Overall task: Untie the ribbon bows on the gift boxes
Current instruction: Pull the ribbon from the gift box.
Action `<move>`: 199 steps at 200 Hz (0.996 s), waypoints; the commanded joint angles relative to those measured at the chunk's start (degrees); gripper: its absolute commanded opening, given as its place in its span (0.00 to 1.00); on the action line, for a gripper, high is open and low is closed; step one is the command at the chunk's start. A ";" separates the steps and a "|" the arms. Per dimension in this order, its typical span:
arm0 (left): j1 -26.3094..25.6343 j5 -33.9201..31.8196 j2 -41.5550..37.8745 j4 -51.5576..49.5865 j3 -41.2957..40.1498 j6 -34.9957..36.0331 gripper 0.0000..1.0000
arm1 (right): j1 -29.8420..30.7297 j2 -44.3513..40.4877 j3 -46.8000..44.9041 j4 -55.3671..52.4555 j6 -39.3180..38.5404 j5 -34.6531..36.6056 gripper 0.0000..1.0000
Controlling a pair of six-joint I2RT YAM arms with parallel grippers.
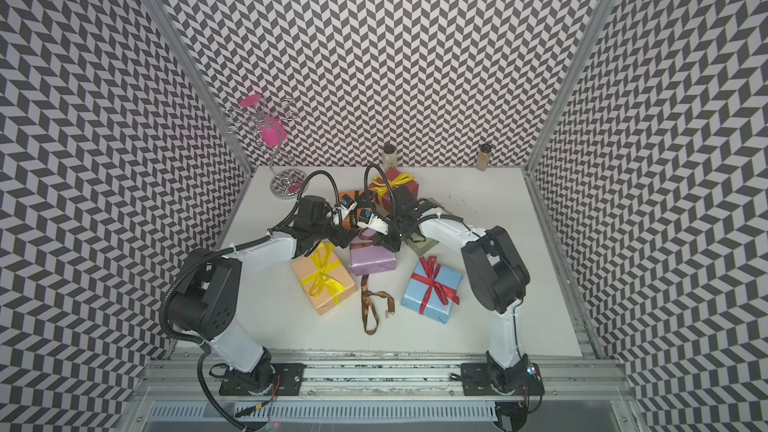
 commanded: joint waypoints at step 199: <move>0.33 2.54 -2.83 -2.75 -2.40 1.28 0.88 | -3.24 -8.84 13.55 -14.44 3.05 -16.42 0.00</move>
